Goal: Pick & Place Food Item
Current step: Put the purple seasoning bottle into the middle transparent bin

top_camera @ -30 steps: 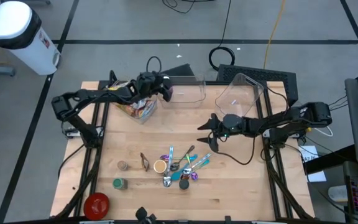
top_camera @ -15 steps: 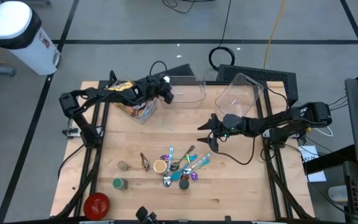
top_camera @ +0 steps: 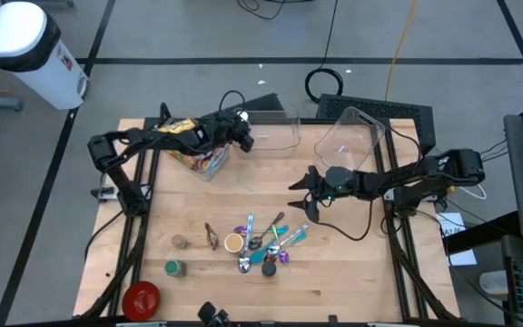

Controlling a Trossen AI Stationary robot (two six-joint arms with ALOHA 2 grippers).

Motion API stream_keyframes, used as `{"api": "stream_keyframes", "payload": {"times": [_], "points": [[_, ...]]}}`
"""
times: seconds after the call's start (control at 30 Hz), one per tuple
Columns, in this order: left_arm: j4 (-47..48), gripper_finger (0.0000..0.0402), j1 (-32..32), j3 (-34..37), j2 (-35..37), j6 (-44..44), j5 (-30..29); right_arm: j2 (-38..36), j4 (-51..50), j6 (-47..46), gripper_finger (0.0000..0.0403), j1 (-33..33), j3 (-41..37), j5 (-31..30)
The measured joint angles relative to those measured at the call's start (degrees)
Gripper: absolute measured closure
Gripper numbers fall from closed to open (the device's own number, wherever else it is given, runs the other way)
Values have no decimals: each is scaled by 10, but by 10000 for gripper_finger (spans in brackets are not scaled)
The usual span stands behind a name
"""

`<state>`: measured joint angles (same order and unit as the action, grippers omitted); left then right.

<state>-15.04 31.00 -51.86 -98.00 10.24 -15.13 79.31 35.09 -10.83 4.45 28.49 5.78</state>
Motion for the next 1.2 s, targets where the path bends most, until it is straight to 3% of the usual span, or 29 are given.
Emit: {"api": "stream_keyframes", "payload": {"times": [0.3,0.8,1.2], "points": [[-34,169,0,-3,-44,-2,-4,0,0,0,136,0,0,0],[-32,150,-27,-1,-42,-42,-6,0,-2,6,135,0,0,0],[15,152,-35,-1,-21,-12,-3,0,-2,6,135,0,0,0]]}}
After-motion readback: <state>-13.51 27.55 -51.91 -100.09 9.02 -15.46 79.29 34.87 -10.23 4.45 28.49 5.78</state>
